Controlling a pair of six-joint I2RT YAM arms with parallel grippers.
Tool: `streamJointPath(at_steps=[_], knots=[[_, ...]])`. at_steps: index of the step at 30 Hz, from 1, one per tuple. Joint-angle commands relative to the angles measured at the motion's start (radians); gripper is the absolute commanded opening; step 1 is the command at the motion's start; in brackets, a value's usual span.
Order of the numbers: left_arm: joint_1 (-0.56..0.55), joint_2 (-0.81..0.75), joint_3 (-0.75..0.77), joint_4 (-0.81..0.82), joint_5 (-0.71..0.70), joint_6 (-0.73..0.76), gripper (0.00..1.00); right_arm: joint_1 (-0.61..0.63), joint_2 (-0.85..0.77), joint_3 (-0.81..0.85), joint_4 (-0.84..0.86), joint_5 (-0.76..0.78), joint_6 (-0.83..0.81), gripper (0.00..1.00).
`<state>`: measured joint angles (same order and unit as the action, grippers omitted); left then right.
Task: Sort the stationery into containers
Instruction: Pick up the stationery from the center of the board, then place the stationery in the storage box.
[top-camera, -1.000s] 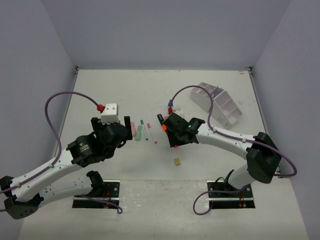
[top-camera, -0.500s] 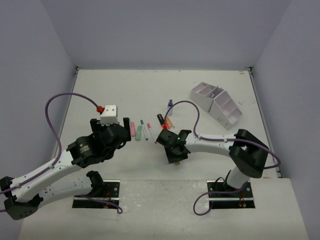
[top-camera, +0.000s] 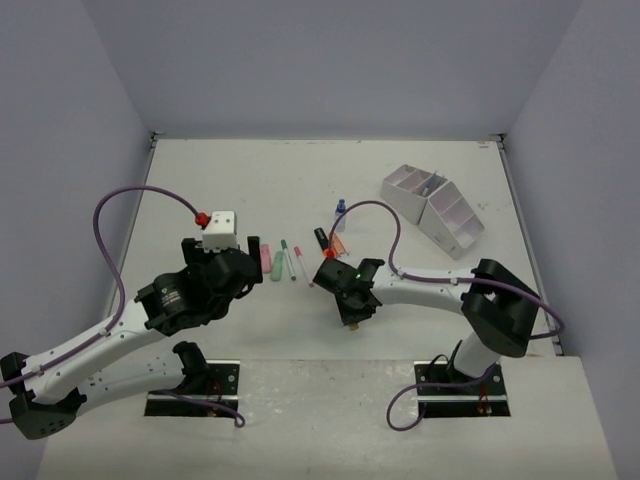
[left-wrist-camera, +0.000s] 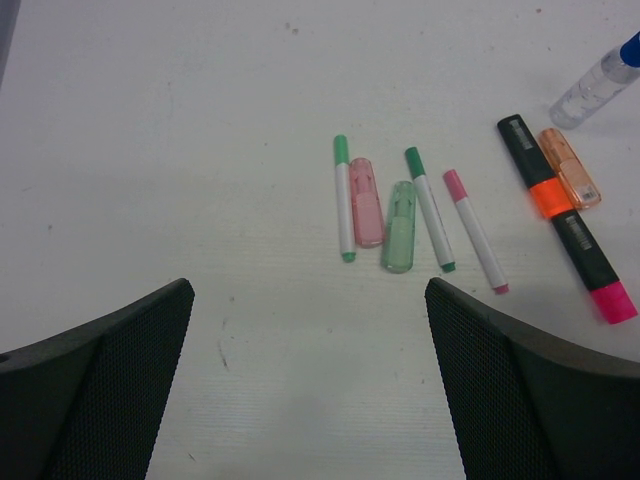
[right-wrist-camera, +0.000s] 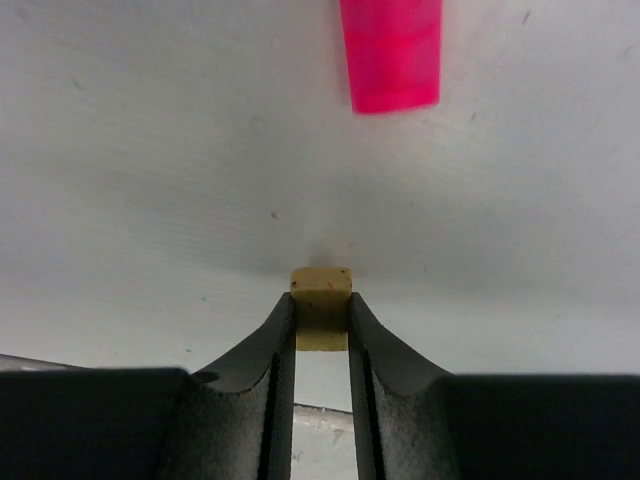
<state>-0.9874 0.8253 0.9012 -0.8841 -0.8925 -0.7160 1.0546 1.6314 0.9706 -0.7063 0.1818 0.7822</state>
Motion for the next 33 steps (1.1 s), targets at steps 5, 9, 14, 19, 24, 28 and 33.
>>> streamJointPath(at_steps=[5, 9, 14, 19, 24, 28, 33], knots=[[0.006, -0.014, -0.014, 0.036, -0.022, 0.018, 1.0, -0.378, -0.107, 0.369, -0.003, 0.208, -0.232, 0.0], [0.006, -0.009, -0.016, 0.04, -0.022, 0.021, 1.0, -0.599, 0.036, 0.568, 0.01, 0.265, -0.282, 0.01], [0.006, -0.015, -0.023, 0.046, -0.02, 0.024, 1.0, -0.752, 0.229, 0.779, 0.058, 0.19, -0.282, 0.03], [0.009, -0.004, -0.029, 0.071, -0.003, 0.046, 1.0, -0.796, 0.347, 0.904, 0.057, 0.208, -0.302, 0.04], [0.01, 0.011, -0.028, 0.073, -0.001, 0.05, 1.0, -0.814, 0.364, 0.866, 0.057, 0.226, -0.292, 0.06], [0.011, 0.006, -0.03, 0.076, 0.002, 0.054, 1.0, -0.818, 0.359, 0.827, 0.07, 0.242, -0.293, 0.1], [0.012, 0.0, -0.033, 0.079, 0.007, 0.055, 1.0, -0.823, 0.335, 0.776, 0.088, 0.253, -0.29, 0.15]])
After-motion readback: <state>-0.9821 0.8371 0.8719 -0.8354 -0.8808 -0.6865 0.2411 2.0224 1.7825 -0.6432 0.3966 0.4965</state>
